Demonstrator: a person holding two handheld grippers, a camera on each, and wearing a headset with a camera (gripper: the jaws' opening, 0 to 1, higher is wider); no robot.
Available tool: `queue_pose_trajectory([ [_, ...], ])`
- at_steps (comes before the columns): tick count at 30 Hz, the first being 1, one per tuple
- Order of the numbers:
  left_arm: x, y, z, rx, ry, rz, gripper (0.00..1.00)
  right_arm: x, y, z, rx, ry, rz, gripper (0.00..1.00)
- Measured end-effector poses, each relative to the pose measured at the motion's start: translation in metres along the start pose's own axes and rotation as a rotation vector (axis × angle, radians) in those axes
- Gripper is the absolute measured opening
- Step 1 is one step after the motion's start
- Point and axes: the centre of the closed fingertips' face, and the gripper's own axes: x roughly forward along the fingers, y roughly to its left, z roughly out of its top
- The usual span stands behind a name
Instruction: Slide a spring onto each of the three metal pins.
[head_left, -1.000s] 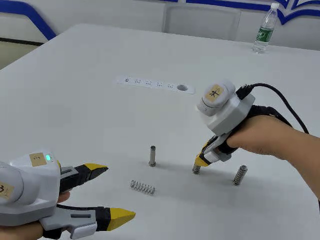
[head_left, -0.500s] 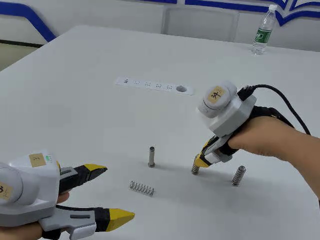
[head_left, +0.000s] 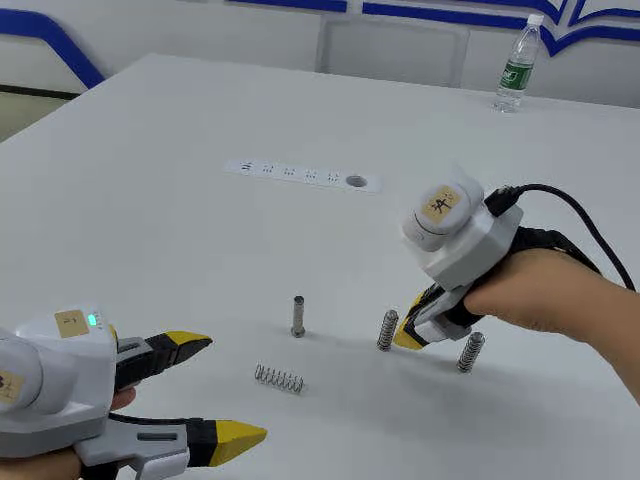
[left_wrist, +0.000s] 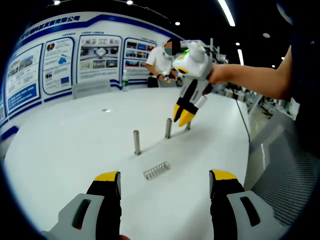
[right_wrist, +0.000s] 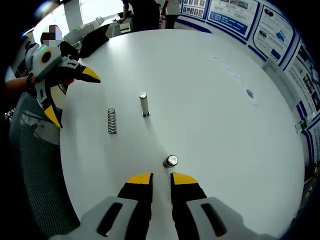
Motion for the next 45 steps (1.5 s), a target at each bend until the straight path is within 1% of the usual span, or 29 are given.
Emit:
queue_pose_trajectory([
  [7, 0.0, -0.002, 0.001, 0.005, 0.001, -0.003, 0.73, 0.003, 0.014, 0.001, 0.001, -0.01, 0.025, 0.15],
  [10, 0.0, -0.002, 0.002, 0.006, 0.0, -0.002, 0.73, 0.005, 0.023, 0.005, -0.006, -0.017, 0.038, 0.15],
  [13, 0.0, -0.002, 0.002, 0.006, -0.002, 0.0, 0.73, 0.009, 0.033, 0.01, -0.022, -0.023, 0.058, 0.15],
  [20, -0.001, -0.001, 0.002, 0.007, -0.001, 0.002, 0.73, 0.018, 0.053, 0.023, -0.071, -0.033, 0.097, 0.16],
  [25, -0.001, -0.001, 0.002, 0.007, -0.002, 0.002, 0.73, 0.023, 0.068, 0.036, -0.107, -0.052, 0.131, 0.17],
  [28, -0.001, 0.0, 0.002, 0.005, -0.002, 0.004, 0.73, 0.029, 0.077, 0.041, -0.132, -0.052, 0.145, 0.17],
  [36, -0.001, 0.0, 0.001, 0.005, -0.001, 0.004, 0.73, 0.041, 0.089, 0.05, -0.168, -0.051, 0.169, 0.17],
  [45, -0.001, 0.002, 0.001, 0.002, -0.003, 0.006, 0.73, 0.055, 0.093, 0.054, -0.169, -0.053, 0.177, 0.17],
])
